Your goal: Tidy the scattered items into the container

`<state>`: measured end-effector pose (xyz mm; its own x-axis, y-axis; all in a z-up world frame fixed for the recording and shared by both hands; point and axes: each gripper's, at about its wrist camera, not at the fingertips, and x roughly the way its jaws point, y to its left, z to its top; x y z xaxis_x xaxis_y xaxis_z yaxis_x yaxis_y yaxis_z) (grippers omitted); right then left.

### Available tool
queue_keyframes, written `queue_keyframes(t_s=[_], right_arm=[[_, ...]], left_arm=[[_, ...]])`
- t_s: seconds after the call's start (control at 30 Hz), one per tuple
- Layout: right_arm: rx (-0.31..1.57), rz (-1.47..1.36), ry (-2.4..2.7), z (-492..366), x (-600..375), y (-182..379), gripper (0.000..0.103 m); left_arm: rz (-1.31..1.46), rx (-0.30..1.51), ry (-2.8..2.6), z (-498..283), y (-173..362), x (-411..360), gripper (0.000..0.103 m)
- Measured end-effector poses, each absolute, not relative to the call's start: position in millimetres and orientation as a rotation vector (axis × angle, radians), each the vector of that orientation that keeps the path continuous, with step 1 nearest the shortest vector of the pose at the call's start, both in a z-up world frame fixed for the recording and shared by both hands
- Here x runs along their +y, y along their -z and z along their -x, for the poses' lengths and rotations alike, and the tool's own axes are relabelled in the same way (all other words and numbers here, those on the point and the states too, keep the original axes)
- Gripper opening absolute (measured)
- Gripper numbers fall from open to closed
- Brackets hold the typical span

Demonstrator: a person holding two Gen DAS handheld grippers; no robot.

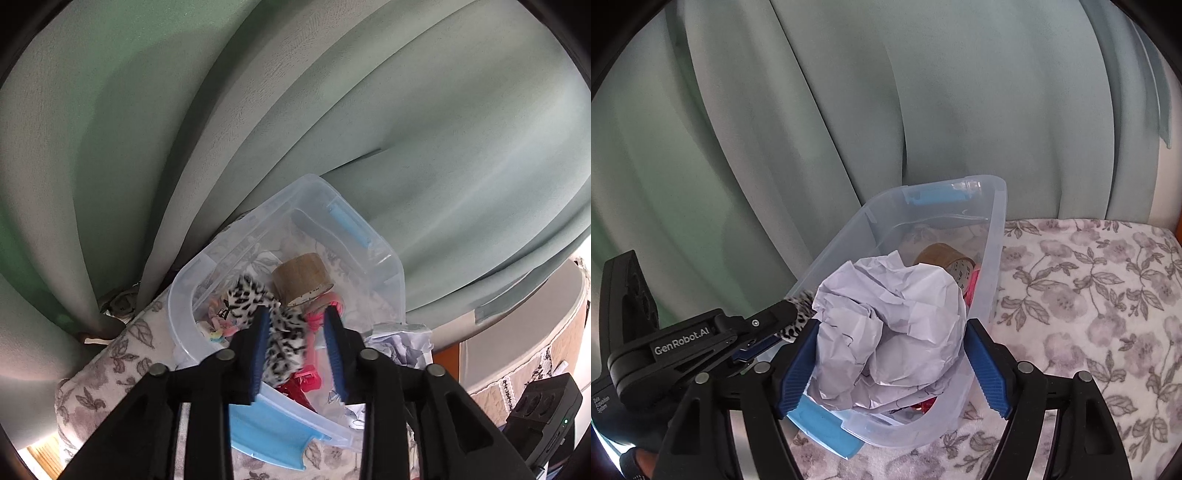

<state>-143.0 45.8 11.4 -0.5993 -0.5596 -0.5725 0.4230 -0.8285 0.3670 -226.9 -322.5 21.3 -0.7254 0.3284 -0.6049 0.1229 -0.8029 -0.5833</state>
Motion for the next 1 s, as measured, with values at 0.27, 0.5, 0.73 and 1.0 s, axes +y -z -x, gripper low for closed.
queue_keyframes(t_s=[0.27, 0.5, 0.73, 1.0], right_arm=[[-0.246, -0.932, 2.361, 145, 42, -10, 0.093], [-0.243, -0.939, 2.351, 142, 43, -11, 0.098], [-0.246, -0.970, 2.413, 141, 56, -21, 0.098], [-0.230, -0.980, 2.435, 125, 80, -47, 0.098]], left_arm=[[1.123, -0.925, -2.656, 215, -22, -316, 0.053], [1.123, -0.931, -2.676, 202, -29, -315, 0.055], [1.103, -0.869, -2.704, 189, -49, -303, 0.059], [1.044, -0.694, -2.711, 165, -86, -262, 0.068]])
